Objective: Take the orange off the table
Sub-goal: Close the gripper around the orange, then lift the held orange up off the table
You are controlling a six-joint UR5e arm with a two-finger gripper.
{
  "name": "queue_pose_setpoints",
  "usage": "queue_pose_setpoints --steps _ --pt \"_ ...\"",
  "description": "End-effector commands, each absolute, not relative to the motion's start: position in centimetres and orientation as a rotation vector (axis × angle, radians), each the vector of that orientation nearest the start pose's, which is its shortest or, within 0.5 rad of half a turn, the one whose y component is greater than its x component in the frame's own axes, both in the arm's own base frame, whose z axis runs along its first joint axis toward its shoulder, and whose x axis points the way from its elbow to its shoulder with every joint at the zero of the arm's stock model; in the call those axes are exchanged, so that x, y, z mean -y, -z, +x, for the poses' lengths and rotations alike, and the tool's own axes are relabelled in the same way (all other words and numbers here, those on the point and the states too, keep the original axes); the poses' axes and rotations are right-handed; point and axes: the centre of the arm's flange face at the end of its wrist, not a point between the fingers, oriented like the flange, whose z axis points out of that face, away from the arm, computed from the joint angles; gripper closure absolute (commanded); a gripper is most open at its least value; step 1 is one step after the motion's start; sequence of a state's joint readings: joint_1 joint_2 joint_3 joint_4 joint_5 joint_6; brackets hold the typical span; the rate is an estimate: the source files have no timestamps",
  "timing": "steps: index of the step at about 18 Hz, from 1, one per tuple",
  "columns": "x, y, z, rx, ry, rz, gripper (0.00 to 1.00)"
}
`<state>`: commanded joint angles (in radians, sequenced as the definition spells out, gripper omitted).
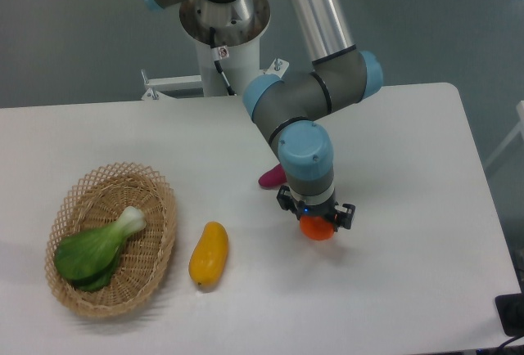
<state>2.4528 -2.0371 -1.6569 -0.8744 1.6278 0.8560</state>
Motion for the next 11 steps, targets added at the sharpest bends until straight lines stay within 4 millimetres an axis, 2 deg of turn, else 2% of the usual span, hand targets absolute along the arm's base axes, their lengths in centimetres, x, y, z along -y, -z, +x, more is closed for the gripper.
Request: queue_pose_setpoints --steps 6,9,11 --pt "-49.7 -29.8 -44.7 0.110 -0.249 -2.969 0.37" --pt "-49.1 -30.8 -45.5 0.095 -0.194 -3.011 0.37" --pt "-48.4 -32.3 -46.9 0.030 -0.142 -3.041 0.37"
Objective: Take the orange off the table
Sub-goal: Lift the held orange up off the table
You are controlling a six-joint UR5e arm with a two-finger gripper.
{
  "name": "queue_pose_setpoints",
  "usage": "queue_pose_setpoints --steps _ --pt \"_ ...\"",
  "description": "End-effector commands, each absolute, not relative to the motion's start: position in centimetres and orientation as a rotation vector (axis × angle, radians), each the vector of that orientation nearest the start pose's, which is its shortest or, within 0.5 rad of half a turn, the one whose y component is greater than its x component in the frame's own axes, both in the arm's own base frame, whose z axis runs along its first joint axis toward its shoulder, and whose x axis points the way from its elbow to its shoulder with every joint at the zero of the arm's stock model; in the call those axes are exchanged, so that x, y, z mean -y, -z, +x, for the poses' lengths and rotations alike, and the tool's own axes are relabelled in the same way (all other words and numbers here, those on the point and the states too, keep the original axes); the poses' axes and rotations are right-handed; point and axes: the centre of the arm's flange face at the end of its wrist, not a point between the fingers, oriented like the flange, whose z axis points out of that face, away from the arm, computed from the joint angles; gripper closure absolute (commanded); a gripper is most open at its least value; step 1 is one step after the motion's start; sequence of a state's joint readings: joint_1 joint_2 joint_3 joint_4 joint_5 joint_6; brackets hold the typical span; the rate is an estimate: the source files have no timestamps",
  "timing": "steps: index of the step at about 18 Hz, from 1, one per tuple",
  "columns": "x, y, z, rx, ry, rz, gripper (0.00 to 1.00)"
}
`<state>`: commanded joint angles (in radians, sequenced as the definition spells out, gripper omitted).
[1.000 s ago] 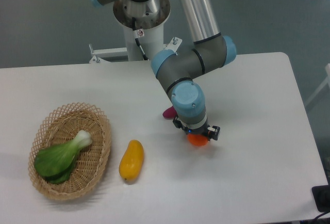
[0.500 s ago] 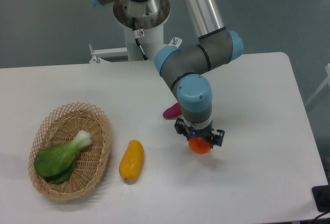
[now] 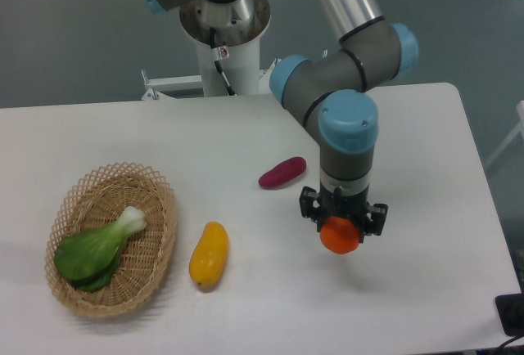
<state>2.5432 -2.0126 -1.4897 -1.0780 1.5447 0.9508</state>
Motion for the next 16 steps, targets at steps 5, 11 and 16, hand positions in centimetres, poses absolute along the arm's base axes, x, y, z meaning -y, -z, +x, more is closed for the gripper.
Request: queue_pose_setpoints --steps 5,11,16 --pt "-48.62 -32.60 -47.76 0.006 -0.155 -3.050 0.37" --pt "-48.70 -33.10 -48.18 -0.117 -0.177 -3.064 0.36" --pt "-48.36 -32.72 -48.20 -0.120 -0.191 -3.093 0.35"
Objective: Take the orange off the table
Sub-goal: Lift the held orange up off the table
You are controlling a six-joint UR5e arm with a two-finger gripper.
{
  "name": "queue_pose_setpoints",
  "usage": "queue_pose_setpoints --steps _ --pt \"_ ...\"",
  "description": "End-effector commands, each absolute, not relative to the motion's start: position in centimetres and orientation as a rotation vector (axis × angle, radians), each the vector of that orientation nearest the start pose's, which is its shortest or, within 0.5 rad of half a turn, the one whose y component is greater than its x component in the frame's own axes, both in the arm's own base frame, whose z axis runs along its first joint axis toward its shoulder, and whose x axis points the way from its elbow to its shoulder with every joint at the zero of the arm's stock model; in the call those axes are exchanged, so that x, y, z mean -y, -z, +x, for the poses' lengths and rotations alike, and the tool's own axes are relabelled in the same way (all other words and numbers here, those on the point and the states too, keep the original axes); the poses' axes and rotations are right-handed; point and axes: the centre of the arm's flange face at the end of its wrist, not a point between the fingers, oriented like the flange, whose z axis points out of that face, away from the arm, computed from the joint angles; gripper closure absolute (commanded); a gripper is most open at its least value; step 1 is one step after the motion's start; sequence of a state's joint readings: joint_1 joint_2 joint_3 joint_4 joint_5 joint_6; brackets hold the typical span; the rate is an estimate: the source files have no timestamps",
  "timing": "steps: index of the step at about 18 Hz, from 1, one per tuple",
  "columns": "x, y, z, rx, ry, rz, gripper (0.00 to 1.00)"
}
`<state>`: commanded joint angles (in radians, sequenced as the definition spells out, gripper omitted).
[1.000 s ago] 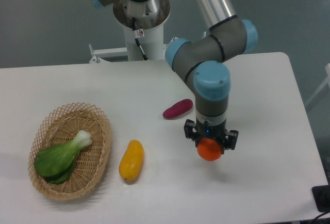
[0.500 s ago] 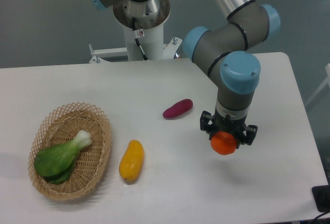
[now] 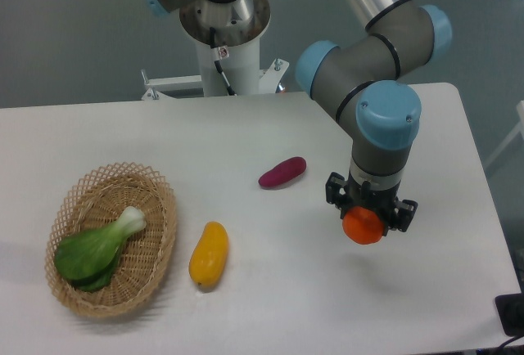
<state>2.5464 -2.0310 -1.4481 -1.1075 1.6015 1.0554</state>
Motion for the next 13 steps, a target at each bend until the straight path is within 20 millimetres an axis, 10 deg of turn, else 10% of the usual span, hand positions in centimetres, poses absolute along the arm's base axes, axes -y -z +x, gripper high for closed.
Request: queue_pose_setpoints --steps 13 --pt "-48.30 -32.53 -47.98 -0.120 -0.197 -3.094 0.35"
